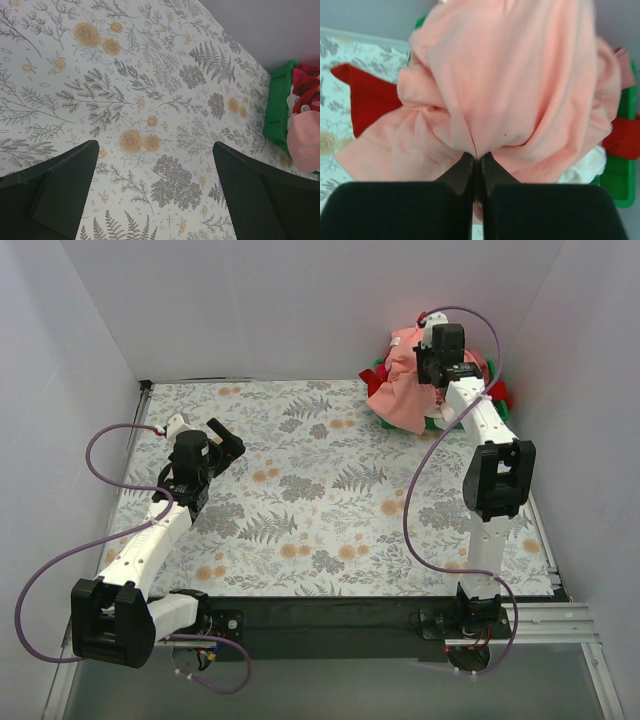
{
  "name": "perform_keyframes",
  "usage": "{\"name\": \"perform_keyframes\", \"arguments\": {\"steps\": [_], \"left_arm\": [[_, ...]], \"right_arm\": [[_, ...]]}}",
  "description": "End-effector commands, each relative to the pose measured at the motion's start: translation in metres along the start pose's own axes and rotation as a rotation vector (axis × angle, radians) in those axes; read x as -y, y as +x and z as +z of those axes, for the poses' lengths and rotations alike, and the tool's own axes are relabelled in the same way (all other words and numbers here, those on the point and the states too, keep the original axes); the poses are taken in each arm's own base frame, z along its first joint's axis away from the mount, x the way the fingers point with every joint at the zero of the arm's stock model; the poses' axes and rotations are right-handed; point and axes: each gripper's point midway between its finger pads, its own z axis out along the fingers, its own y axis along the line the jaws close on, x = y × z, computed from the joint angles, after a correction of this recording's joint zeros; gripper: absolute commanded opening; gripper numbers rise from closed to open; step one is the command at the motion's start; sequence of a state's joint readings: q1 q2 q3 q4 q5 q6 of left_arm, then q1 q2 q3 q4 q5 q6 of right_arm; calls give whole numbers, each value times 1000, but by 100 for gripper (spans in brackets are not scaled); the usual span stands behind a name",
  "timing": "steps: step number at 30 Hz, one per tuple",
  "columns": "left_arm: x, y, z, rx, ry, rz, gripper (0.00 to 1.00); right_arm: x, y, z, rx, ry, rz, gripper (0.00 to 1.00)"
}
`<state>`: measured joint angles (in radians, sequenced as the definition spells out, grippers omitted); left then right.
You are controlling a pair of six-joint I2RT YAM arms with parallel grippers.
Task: Fold and stack the t-shirts
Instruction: Grab the tshirt from the pile
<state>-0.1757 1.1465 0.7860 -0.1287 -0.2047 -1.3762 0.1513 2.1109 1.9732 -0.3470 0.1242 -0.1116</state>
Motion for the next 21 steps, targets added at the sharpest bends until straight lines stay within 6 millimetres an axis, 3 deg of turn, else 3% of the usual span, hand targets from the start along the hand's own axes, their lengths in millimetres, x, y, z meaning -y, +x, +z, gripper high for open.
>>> {"name": "perform_keyframes", "arguments": {"steps": [1,2,3,8,9,12,13,17,21], "left_arm": [[4,-12,-6,32,6,4,98],[4,-11,-5,30,7,4,98],[5,-12,-6,30,9,2,98],[6,-11,-4,29,12,2,98],[5,-11,-3,27,8,5,98],[2,-10,0,30,-2,7,98],[1,-8,2,25,-8,12,98],[2,-8,3,21,-8,12,98],[3,-8,3,27,3,11,98]], "right_arm": [[30,-112,-65,275,90,13,1],[34,-125,-74,307,102,14,1],[39,-153,-93,380,116,17,1],[58,-225,-150,666,188,89,1],[62,-248,-169,771,197,107,1],[67,-285,-207,942,203,148,1],[74,-303,-229,1043,228,174,1],[81,-334,-271,1251,231,228,1],[64,-351,-294,1361,102,229,1]]}}
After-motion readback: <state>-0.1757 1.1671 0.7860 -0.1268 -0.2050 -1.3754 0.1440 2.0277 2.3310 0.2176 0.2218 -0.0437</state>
